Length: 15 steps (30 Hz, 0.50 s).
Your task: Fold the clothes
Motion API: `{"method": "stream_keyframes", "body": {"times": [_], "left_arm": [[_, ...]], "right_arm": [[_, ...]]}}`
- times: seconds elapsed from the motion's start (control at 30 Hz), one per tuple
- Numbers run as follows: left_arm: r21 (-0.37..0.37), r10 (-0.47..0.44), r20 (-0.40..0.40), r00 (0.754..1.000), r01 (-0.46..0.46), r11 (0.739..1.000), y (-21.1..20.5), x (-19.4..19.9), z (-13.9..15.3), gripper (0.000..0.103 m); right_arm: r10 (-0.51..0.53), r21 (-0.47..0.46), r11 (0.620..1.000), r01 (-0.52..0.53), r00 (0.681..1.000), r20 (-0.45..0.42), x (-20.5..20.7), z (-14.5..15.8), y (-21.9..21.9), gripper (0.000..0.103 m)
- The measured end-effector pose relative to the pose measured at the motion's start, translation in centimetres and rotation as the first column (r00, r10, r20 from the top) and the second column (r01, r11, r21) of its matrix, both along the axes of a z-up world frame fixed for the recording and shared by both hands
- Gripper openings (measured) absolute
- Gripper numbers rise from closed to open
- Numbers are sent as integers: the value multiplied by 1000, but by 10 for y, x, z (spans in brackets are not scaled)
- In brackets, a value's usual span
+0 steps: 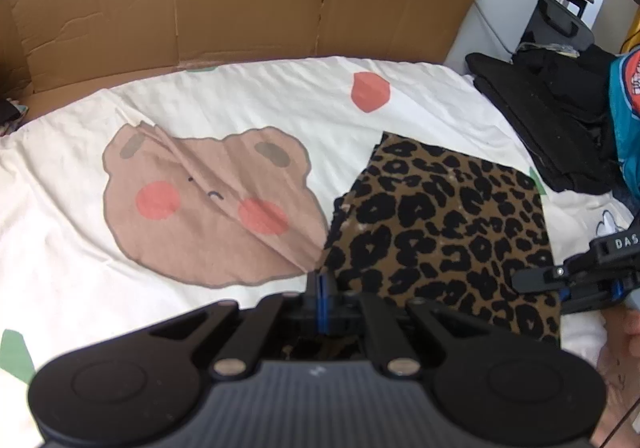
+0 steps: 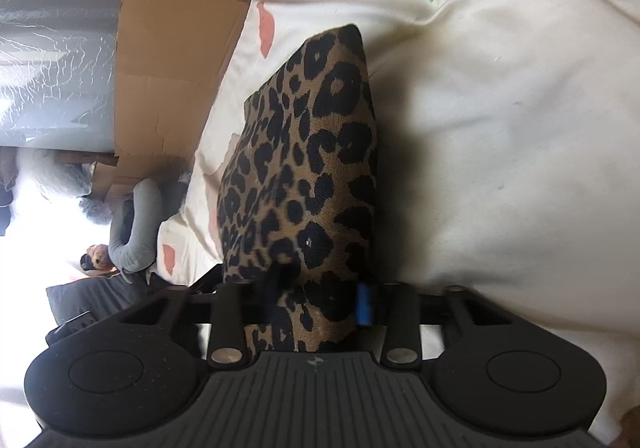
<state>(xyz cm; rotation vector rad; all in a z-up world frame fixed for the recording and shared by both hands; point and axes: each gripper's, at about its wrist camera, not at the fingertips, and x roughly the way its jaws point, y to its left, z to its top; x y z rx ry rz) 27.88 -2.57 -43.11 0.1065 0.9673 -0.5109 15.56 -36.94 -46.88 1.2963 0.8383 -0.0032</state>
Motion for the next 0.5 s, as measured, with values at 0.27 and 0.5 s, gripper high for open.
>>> {"method": "stream_keyframes", "body": {"times": [0.27, 0.5], "left_arm": [[-72, 10, -13, 1000, -11, 997, 8, 10, 18, 18], [-125, -20, -74, 997, 10, 992, 1, 23, 2, 52]], "right_arm": [[23, -31, 999, -22, 1000, 5, 2, 8, 0, 7], [33, -43, 999, -33, 999, 8, 2, 12, 0, 6]]}}
